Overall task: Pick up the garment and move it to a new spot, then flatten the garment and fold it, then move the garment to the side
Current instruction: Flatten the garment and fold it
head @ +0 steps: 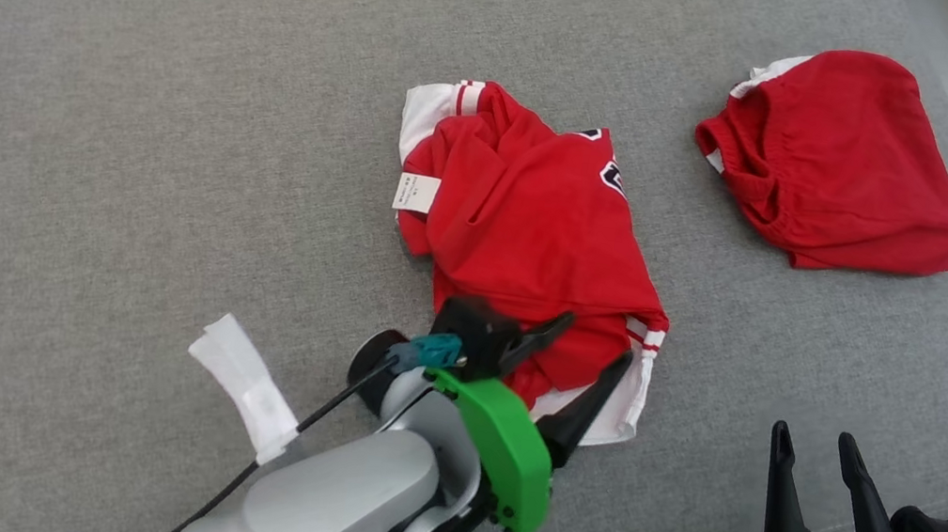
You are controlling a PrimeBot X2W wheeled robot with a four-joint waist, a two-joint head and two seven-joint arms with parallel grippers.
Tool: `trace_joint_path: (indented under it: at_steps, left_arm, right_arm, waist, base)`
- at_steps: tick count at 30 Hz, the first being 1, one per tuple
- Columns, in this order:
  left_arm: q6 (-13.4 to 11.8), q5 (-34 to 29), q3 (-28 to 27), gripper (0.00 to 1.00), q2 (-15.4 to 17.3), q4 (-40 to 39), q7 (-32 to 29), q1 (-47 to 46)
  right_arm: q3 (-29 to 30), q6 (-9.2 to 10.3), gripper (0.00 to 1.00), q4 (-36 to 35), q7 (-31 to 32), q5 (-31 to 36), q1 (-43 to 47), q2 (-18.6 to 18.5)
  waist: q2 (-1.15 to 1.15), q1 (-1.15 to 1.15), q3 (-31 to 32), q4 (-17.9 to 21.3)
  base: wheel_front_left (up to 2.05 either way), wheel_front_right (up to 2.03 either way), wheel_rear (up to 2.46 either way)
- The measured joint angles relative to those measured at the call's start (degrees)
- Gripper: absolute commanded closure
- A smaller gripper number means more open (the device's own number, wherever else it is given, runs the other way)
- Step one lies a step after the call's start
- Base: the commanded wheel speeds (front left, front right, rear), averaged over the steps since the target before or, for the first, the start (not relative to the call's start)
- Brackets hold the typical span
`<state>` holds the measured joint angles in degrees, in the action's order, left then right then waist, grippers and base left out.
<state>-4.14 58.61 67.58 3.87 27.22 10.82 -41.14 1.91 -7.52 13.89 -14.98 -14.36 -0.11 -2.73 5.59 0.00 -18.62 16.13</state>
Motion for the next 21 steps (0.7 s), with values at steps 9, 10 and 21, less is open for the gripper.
trace_joint_path:
  at_steps: [9, 10, 21]
  left_arm:
    - [-5.0, -2.3, 2.9, 0.0, 4.3, -0.7, -3.2, 3.6]
    - [-5.1, -2.3, 2.9, 0.0, 4.2, -0.3, -3.2, 3.6]
    - [-4.6, -4.4, 3.6, 0.53, 1.3, 6.8, -2.6, 1.2]
  right_arm:
    - [-0.6, 0.0, 0.0, -0.2, 0.0, 0.5, 0.7, 0.0]
    - [-0.7, 0.0, 0.0, -0.2, 0.0, 0.5, 0.5, 0.0]
    - [-0.8, 0.0, 0.0, -0.3, 0.0, 0.7, 0.3, 0.0]
  waist:
    - [0.0, 0.0, 1.0, -1.9]
    - [0.0, 0.0, 0.9, -1.8]
    - [0.0, 0.0, -0.4, -0.6]
  base:
    - [0.0, 0.0, 0.0]
    - [0.0, 0.0, 0.0]
    - [0.0, 0.0, 0.0]
